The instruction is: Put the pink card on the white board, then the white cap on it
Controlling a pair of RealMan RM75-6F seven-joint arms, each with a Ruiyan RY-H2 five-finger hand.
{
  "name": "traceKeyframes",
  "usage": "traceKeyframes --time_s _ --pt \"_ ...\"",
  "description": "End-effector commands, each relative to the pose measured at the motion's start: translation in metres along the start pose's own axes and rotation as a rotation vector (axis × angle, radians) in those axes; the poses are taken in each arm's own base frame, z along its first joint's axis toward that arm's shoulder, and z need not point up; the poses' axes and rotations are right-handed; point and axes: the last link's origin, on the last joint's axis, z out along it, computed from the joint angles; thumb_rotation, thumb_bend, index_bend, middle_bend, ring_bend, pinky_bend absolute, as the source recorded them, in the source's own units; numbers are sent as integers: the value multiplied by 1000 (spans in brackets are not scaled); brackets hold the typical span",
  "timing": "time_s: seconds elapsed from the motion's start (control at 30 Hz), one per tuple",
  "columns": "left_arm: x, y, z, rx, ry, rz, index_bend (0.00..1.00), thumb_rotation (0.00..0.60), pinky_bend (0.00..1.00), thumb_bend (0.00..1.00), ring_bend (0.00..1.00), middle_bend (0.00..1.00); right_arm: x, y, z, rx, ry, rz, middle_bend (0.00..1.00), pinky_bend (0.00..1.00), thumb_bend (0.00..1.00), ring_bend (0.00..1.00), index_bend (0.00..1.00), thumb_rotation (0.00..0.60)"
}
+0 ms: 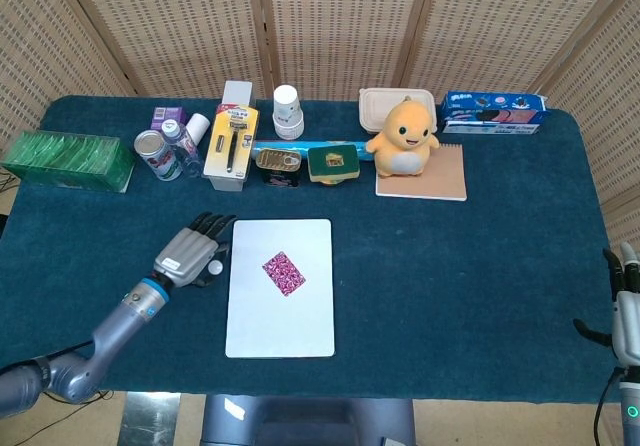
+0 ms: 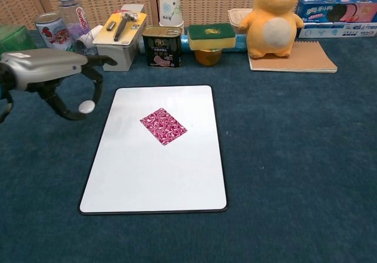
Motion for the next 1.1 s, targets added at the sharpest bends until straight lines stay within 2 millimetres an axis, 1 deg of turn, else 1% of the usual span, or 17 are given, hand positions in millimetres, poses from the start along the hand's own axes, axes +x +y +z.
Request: traceKeyframes --time_s 0.03,0.1,0.17,0.2,0.4,0.67,0.9,0.97,1.07,1.1 --pt "12 31 29 -59 -7 25 600 600 9 324 0 0 0 0 1 -3 0 0 0 0 0 0 56 598" --pt "14 49 40 -91 -18 56 600 600 9 324 0 0 1 1 1 -7 1 2 0 0 0 0 56 598" --pt "13 60 46 -101 -27 70 600 600 9 323 0 0 1 2 1 -10 1 3 0 0 0 0 56 599" --pt "12 68 50 -111 -36 79 600 600 9 323 0 0 1 2 2 -12 0 5 0 0 0 0 57 599" --pt "7 94 67 -106 -82 77 601 600 9 317 0 0 -1 2 2 -7 -11 1 0 0 0 0 56 600" --pt "7 107 79 -90 -98 102 601 600 9 312 0 0 -2 2 3 -11 -15 -2 0 0 0 0 56 599" --pt "8 114 86 -75 -109 127 595 600 9 306 0 0 -1 2 2 -12 -13 -1 0 0 0 0 56 600" --pt "8 114 86 -69 -116 140 571 600 9 302 0 0 -1 2 2 -14 -10 1 0 0 0 0 56 600" --pt "9 114 85 -55 -119 151 485 600 9 294 0 0 1 3 2 -13 -7 4 0 0 0 0 56 599" --pt "9 114 85 -52 -119 148 434 600 9 292 0 0 1 3 2 -13 -7 4 0 0 0 0 56 599"
